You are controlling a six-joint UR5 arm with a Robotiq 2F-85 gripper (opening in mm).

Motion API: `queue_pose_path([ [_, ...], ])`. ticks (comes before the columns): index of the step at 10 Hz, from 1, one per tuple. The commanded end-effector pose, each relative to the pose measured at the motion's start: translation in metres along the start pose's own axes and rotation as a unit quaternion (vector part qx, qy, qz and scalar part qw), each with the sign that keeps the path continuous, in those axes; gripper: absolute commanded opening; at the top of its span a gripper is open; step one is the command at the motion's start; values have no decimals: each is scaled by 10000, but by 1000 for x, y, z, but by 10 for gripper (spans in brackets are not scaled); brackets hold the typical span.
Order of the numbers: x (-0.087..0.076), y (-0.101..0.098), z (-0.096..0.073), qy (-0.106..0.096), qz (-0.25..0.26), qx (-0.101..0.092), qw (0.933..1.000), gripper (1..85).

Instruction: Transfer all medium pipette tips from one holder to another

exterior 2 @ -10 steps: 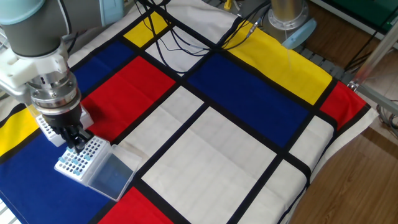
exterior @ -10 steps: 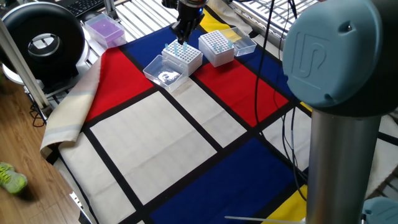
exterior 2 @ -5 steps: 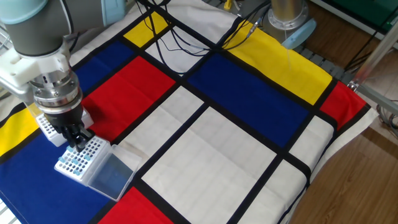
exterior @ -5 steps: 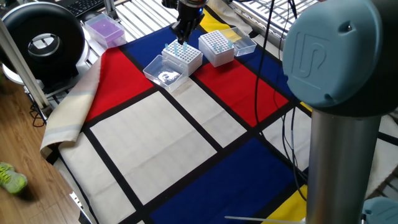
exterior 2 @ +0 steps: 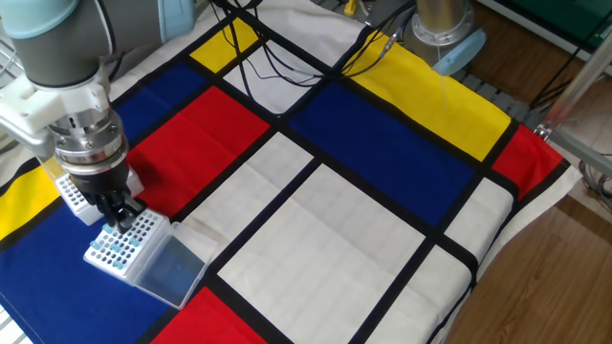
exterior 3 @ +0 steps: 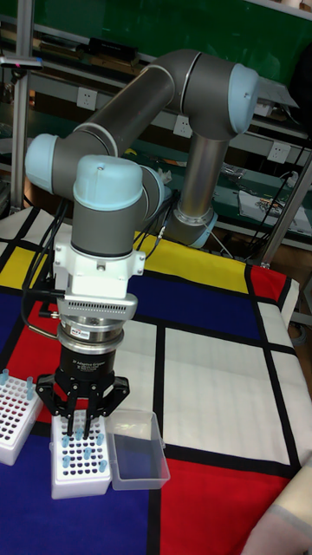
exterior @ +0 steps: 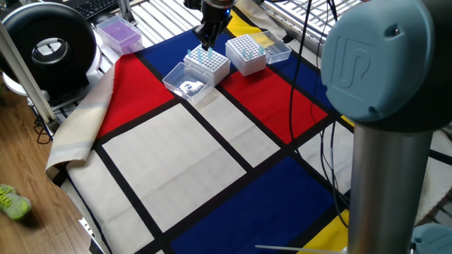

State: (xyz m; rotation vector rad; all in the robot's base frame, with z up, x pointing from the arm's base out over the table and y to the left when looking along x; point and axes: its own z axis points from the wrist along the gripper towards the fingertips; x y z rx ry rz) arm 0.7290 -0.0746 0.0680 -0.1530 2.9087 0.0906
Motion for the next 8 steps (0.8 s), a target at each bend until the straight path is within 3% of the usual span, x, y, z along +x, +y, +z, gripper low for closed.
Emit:
queue_pose_path([
  [1, -1, 0, 1, -45, 35, -39, 10000, 270],
  [8, -1, 2, 2, -49, 155, 6, 9999, 253],
])
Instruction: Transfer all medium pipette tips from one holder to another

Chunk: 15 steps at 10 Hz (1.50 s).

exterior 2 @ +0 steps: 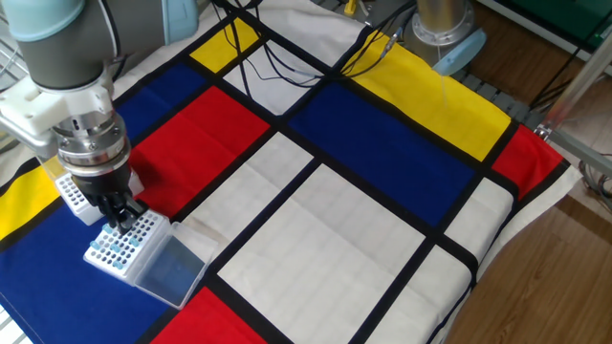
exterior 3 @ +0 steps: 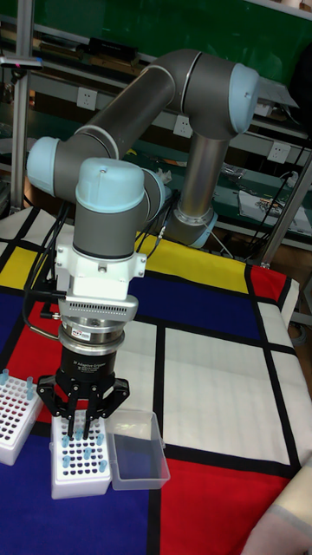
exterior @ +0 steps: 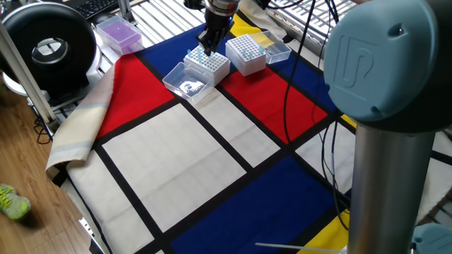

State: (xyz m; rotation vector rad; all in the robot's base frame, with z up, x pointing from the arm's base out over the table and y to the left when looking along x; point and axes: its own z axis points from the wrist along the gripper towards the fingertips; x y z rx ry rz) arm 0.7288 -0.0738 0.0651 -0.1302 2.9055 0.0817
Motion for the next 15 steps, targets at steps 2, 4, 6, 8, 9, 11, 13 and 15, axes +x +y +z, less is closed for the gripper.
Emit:
queue_pose_path([
  [2, -1, 1, -1, -23, 123, -11, 9999, 233],
  [4, 0, 2, 0, -21, 175, 26, 9998, 223],
  [6, -1, 3, -1, -13, 226, 40, 9997, 207],
  [8, -2, 4, -2, -5, 386, 76, 9992, 110],
  [9, -2, 6, -3, -6, 432, 76, 9990, 83],
  [11, -3, 8, -4, 8, 572, 98, 9983, 17],
  [13, -4, 8, -6, 23, 615, 113, 9980, 17],
  [15, -5, 8, -14, 76, 643, 126, 9978, 17],
])
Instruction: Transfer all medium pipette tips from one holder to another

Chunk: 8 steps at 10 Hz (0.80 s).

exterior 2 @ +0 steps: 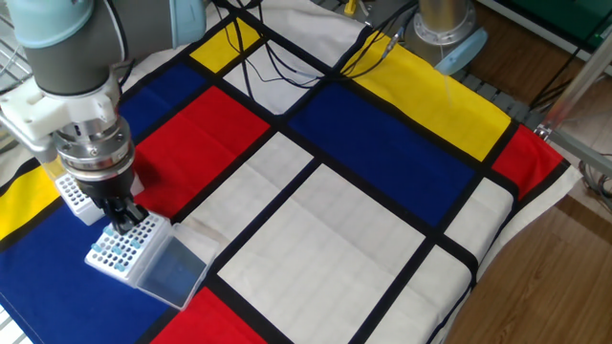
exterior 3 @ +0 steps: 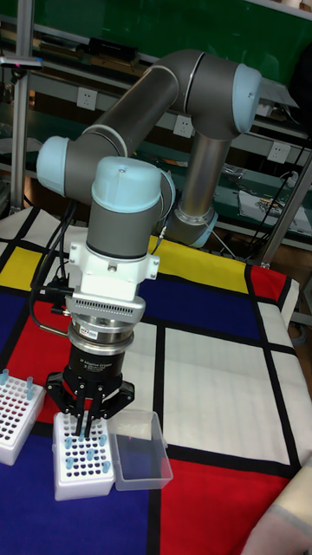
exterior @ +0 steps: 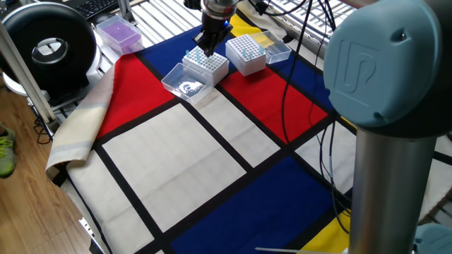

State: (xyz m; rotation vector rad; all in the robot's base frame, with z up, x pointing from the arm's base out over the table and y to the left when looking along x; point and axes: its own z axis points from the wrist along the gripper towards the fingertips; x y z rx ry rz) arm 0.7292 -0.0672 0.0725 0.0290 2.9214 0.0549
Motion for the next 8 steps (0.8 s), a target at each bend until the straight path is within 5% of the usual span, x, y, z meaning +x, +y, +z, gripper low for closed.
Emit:
queue_pose_path([
  [1, -3, 1, -12, 33, 146, -2, 9999, 17],
  [8, 0, -2, -61, 299, 230, 62, 9993, 17],
])
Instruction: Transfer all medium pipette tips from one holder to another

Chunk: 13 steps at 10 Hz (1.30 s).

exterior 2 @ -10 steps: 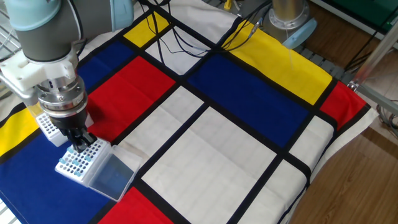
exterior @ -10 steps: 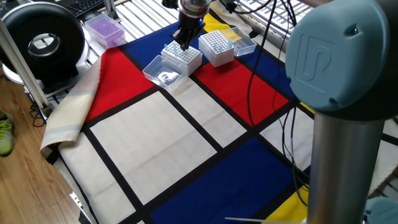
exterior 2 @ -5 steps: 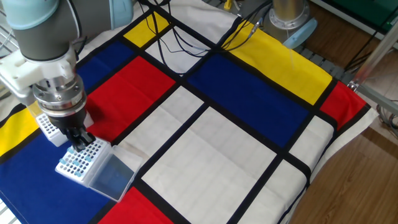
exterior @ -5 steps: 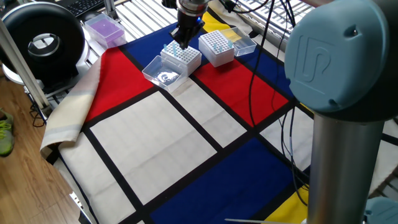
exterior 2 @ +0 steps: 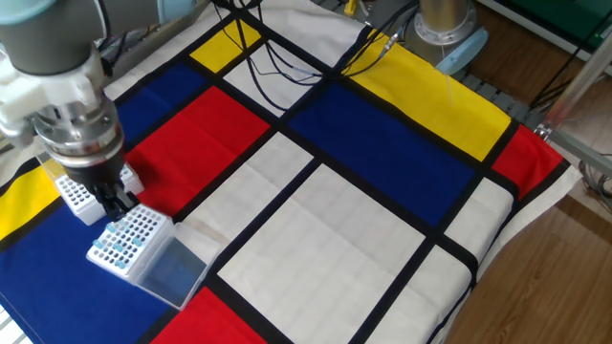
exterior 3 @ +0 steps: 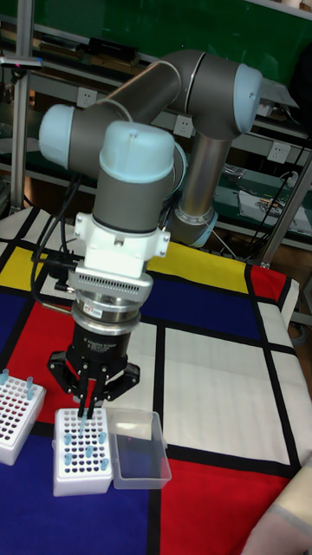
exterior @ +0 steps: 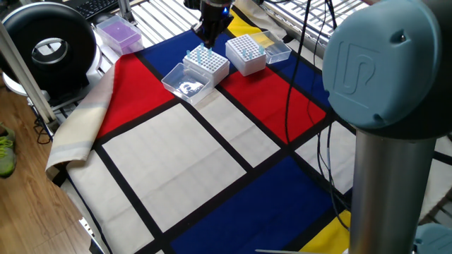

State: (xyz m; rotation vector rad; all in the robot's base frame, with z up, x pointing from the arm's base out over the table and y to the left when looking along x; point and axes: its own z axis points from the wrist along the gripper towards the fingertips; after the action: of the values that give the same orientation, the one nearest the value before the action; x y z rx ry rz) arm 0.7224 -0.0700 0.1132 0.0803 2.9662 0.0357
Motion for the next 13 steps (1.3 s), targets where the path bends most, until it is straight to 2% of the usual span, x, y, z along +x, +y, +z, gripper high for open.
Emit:
queue_pose_path([
  [1, 5, -4, -25, 121, 51, -1, 9999, 17],
  [4, 8, -11, -37, 203, -3, 56, 9998, 17],
  [8, 15, -47, -57, 306, -320, 83, 9990, 17],
  [11, 21, -80, -58, 303, -613, 89, 9976, 17],
  [13, 23, -96, -51, 229, -777, 48, 9967, 17],
])
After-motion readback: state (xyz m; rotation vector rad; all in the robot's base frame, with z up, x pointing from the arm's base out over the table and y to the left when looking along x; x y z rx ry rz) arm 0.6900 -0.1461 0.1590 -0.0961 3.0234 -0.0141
